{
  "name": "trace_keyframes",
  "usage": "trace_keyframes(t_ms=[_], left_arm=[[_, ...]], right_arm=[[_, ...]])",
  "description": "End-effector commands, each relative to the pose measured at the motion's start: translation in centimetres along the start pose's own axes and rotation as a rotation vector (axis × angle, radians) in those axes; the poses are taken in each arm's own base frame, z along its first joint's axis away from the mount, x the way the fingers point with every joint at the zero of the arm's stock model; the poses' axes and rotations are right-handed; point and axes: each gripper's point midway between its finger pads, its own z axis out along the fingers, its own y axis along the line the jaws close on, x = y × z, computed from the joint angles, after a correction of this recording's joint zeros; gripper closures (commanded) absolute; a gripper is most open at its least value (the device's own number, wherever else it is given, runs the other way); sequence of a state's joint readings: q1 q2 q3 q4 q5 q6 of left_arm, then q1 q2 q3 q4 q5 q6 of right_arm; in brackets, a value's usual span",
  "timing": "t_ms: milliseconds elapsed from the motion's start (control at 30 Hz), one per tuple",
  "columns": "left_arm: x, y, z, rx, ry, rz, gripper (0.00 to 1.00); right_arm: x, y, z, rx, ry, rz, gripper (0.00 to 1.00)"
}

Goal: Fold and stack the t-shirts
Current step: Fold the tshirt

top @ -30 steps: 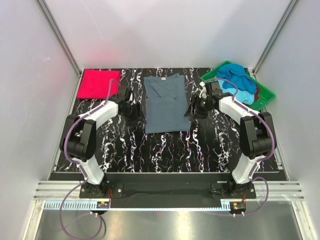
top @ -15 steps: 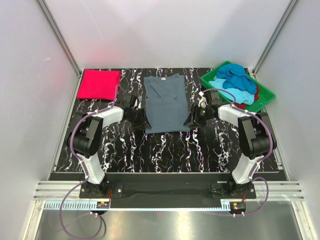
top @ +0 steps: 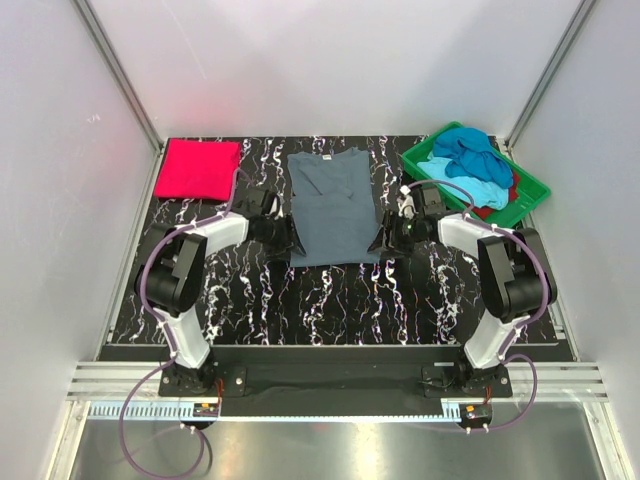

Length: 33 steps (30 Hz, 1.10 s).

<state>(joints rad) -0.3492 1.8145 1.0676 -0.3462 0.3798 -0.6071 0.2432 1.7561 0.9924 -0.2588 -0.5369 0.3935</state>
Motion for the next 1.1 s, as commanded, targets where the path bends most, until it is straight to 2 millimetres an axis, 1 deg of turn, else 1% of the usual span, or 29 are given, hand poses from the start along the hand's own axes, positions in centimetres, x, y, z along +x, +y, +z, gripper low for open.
trace_keyframes(t_ms=[0,100,167,233,300,400,433,467,533,567,600,633,667,700,733,767,800,833,967,1033,1067], left_arm=[[-0.7,1.0,-0.6,-0.080,-0.039,0.031,0.46],[-0.8,1.4,-0.6,-0.109,-0.051,0.041,0.45],[-0.7,1.4,-0.1,-0.106,-0.035,0.039,0.45],[-0.2,1.4,0.5,-0.097,-0.005,0.030,0.51],[-0.1,1.5,0.7,-0.101,0.001,0.027,0.54],[-0.1,1.3,0.9,-0.099,0.002,0.036,0.67],[-0.1,1.2,0.9,-0.094,0.005,0.033,0.80],[-0.2,1.0,0.8,-0.090,0.001,0.035,0.86],[-0.4,0.7,0.6,-0.083,-0.004,0.036,1.00],[-0.4,0.6,0.2,-0.082,-0.008,0.036,1.00],[-0.4,0.5,0.0,-0.083,-0.012,0.037,1.00],[-0.7,0.5,-0.4,-0.093,-0.035,0.033,1.00],[-0.4,1.0,-0.5,-0.112,-0.039,0.027,1.00],[-0.4,1.4,-0.6,-0.130,-0.046,0.020,1.00],[-0.5,1.8,-0.9,-0.155,-0.068,0.006,1.00],[-0.1,2.4,-0.8,-0.170,-0.066,-0.006,1.00],[0.1,2.6,-0.8,-0.180,-0.068,-0.011,1.00],[0.2,2.7,-0.9,-0.186,-0.076,-0.013,1.00],[1.0,2.7,-0.5,-0.183,-0.079,-0.018,1.00],[1.2,3.3,-0.2,-0.201,-0.084,-0.026,1.00],[1.6,3.8,0.1,-0.212,-0.076,-0.034,1.00]], right_arm=[[-1.9,1.1,-1.4,0.019,-0.075,-0.031,0.41],[-2.0,1.1,-1.3,0.019,-0.070,-0.044,0.41],[-1.8,0.9,-0.9,0.016,-0.055,-0.045,0.41],[-1.3,0.6,-0.3,0.012,-0.029,-0.035,0.41],[-1.1,0.6,0.1,-0.009,-0.019,-0.038,0.42],[-1.0,0.8,0.7,-0.046,-0.018,-0.042,0.45],[-1.0,0.8,0.8,-0.055,-0.015,-0.040,0.47],[-1.0,0.9,1.0,-0.062,-0.013,-0.040,0.48],[-0.9,0.8,1.2,-0.062,-0.011,-0.027,0.58],[-0.7,0.5,1.2,-0.053,-0.011,-0.019,0.65],[-0.7,0.1,1.3,-0.030,-0.020,-0.013,0.76],[-0.4,-0.3,1.3,-0.018,-0.022,-0.003,0.95],[-0.2,-0.5,1.3,-0.010,-0.020,0.004,1.00],[-0.2,-0.6,1.3,-0.001,-0.030,0.007,1.00],[0.3,-1.0,1.3,0.009,-0.027,0.028,1.00],[0.5,-1.3,1.3,0.019,-0.034,0.036,1.00],[0.3,-1.5,1.1,0.038,-0.056,0.038,1.00],[0.6,-1.9,1.1,0.049,-0.057,0.054,1.00],[0.7,-2.4,1.2,0.070,-0.071,0.068,1.00],[0.8,-2.8,1.4,0.086,-0.074,0.077,1.00],[1.0,-3.0,1.5,0.097,-0.071,0.079,1.00]])
